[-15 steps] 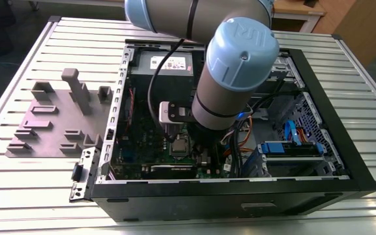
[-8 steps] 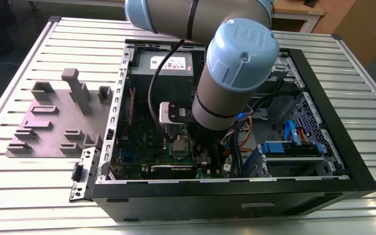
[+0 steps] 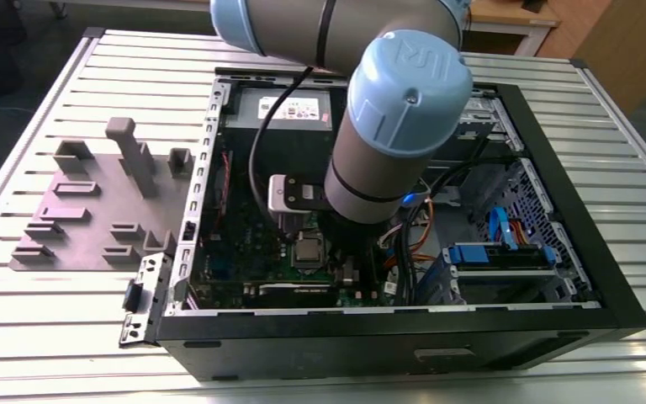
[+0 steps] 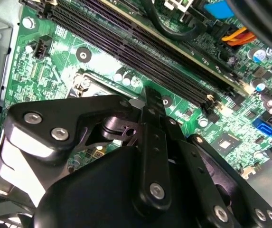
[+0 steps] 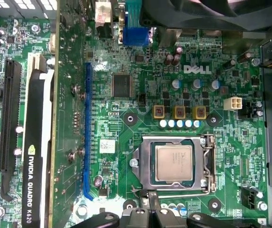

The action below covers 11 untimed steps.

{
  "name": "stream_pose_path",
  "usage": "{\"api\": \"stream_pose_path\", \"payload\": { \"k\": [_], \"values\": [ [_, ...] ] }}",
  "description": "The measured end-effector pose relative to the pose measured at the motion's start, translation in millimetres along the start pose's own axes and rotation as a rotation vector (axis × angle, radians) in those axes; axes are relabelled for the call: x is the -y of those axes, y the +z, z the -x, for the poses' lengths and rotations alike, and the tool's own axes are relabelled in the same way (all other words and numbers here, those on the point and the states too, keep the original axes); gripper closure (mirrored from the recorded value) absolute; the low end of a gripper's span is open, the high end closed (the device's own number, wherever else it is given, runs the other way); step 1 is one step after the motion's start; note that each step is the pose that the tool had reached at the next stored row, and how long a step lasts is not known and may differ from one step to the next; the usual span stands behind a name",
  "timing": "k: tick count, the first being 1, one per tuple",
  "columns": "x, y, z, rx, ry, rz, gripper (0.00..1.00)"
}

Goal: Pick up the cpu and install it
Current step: 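Install the first cpu locking lever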

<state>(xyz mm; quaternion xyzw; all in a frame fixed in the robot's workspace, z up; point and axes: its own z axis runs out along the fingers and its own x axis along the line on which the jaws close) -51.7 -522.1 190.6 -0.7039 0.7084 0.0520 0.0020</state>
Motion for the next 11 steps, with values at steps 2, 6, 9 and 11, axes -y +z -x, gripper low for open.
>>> {"api": "stream_pose_path", "payload": {
  "k": [2,6,9,11],
  "values": [
    [-0.3,-3.3,0.3,-0.0002,0.0,-0.0002,0.89],
    [-0.7,-9.3,0.7,0.0001,0.0,-0.0002,0.89],
    [-1.1,-13.4,1.0,0.0005,0.0,-0.0002,0.89],
    [-1.3,-14.8,1.2,0.0007,0.0,-0.0002,0.89]
  ]
}}
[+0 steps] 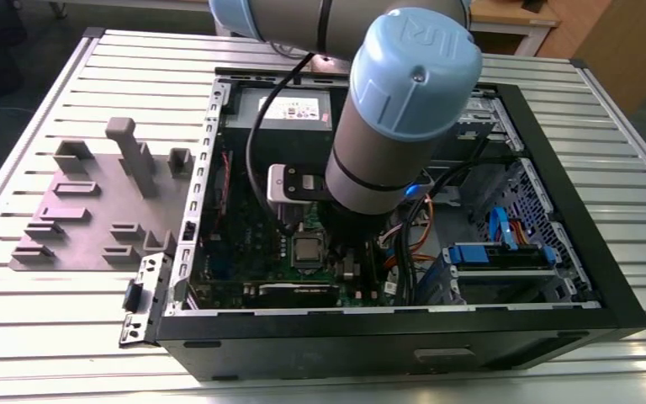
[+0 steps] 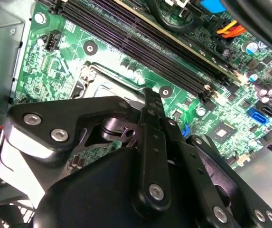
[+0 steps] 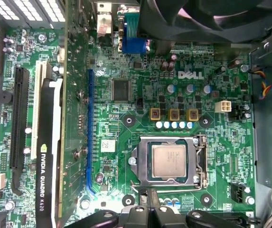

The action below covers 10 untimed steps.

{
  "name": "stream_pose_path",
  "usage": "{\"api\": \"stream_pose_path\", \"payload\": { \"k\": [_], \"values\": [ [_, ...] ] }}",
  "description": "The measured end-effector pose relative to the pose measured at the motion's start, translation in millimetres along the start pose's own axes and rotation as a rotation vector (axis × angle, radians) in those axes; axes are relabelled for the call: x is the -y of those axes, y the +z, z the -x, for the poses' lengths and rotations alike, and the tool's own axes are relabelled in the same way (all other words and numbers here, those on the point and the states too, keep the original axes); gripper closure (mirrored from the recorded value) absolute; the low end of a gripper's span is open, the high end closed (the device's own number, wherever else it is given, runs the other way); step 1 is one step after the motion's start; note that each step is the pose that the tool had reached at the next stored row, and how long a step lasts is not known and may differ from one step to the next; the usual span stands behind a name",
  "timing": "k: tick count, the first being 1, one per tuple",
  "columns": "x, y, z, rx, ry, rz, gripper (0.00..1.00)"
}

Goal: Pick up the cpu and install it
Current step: 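Install the first cpu locking lever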

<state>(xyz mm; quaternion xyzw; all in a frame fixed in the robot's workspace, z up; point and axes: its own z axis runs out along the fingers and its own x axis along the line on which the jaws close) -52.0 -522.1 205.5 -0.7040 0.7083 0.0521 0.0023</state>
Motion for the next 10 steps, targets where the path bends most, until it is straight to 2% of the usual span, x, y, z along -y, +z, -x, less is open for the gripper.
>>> {"api": "stream_pose_path", "payload": {
  "k": [10],
  "values": [
    [-0.2,-1.3,0.1,-0.0001,0.0,0.0001,0.89]
  ]
}}
